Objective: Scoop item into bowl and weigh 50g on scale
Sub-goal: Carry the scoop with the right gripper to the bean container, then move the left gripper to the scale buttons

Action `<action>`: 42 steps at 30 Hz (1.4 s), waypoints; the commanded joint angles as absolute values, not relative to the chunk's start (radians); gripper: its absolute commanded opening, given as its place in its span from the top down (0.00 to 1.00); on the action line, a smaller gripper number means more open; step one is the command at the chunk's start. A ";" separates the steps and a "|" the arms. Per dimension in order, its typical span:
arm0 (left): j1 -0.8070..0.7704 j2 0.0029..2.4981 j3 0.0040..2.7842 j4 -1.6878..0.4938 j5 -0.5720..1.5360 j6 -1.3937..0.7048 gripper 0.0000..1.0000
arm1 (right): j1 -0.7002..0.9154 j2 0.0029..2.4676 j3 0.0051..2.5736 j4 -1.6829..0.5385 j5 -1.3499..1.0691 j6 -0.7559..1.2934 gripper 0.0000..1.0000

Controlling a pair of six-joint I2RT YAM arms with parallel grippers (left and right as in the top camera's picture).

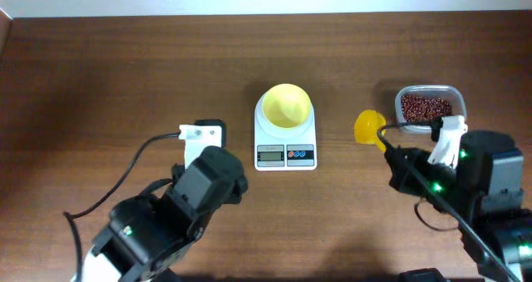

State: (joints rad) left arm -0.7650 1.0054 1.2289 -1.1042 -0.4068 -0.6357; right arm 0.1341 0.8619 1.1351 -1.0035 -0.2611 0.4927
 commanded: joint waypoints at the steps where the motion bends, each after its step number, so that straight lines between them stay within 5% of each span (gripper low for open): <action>1: -0.763 1.069 1.227 -1.123 -0.498 -0.631 0.97 | 0.130 0.889 1.150 -0.927 -0.133 0.478 0.96; 4: -0.763 1.134 1.227 -1.080 -0.390 -0.627 1.00 | 0.130 0.896 1.150 -0.915 -0.064 0.479 0.96; 7: -0.754 1.227 1.228 -1.005 -0.293 -0.323 1.00 | 0.130 0.873 1.151 -0.899 -0.127 0.479 0.96; 9: -0.607 1.254 1.228 -1.007 -0.047 -0.307 1.00 | 0.130 0.863 1.151 -0.894 -0.147 0.478 0.96; 13: -0.308 1.210 1.228 -0.979 0.498 0.041 1.00 | 0.130 0.865 1.151 -0.832 -0.138 0.479 0.96; 17: -0.285 1.216 1.227 -0.973 0.573 0.148 1.00 | 0.130 0.870 1.151 -0.728 0.052 0.478 0.96; 21: -0.396 1.262 1.227 -0.812 0.553 0.160 1.00 | 0.061 0.920 1.151 -0.721 0.109 0.463 0.96; 26: -0.432 1.388 1.227 -0.745 0.554 0.159 1.00 | -0.068 0.943 1.151 -0.722 -0.104 0.445 0.96; 35: -0.438 1.397 1.227 -0.865 0.561 0.016 1.00 | -0.068 0.943 1.151 -0.813 -0.109 0.535 0.96; 42: -0.605 1.397 1.227 -0.909 0.193 -0.043 1.00 | -0.068 0.942 1.151 -0.845 -0.129 0.532 0.96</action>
State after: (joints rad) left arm -0.5629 1.3968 1.2266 -0.9283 0.3618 0.0208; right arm -0.0631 0.9455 1.1362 -0.8402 -0.1070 0.5270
